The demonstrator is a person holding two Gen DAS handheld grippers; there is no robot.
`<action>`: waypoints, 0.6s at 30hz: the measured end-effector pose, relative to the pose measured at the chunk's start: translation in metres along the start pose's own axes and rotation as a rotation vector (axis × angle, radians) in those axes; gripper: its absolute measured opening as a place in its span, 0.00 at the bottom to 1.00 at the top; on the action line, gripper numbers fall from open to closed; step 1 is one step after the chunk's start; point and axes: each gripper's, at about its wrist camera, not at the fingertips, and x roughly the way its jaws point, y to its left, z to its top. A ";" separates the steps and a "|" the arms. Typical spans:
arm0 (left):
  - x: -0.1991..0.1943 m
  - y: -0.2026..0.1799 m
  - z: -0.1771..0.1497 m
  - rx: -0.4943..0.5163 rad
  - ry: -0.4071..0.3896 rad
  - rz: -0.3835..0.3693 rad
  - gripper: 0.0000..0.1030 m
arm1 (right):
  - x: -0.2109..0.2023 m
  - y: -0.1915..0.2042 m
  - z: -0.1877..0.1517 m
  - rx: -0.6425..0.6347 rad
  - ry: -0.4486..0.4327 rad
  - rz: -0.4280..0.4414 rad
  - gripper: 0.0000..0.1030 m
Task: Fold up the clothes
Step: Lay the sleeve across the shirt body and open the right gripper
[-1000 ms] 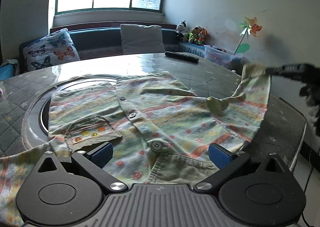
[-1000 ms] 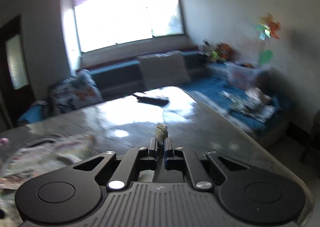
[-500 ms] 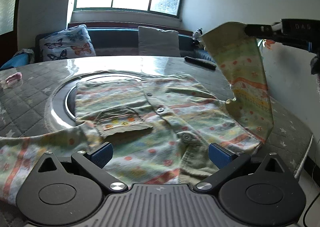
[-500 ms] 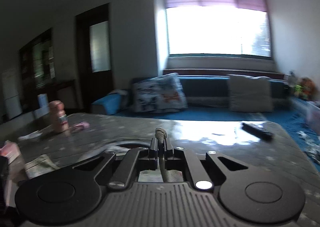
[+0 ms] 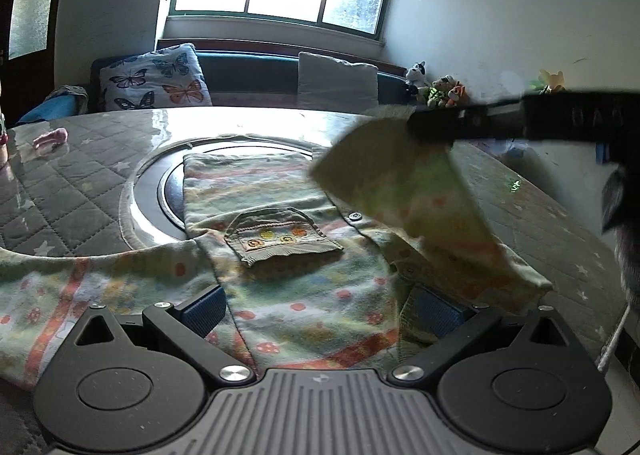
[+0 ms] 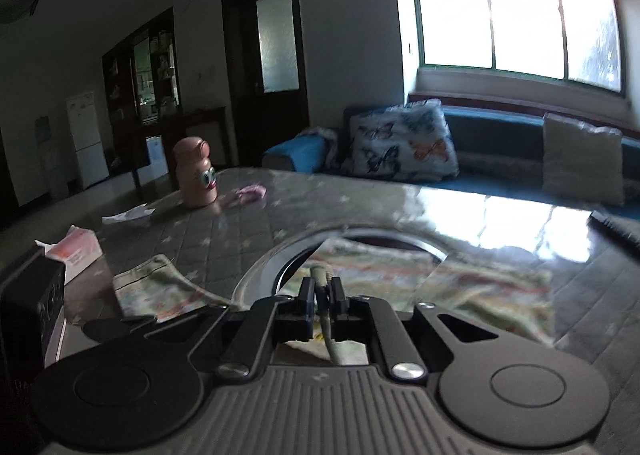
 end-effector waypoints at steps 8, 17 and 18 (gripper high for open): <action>0.000 -0.001 0.003 0.000 0.000 0.016 1.00 | -0.010 -0.009 -0.022 -0.027 0.072 0.014 0.13; 0.011 -0.006 0.010 0.005 0.012 0.043 1.00 | -0.026 -0.069 -0.073 0.096 0.187 -0.160 0.14; 0.013 -0.006 0.010 0.003 0.016 0.049 1.00 | -0.028 -0.075 -0.078 0.111 0.197 -0.177 0.14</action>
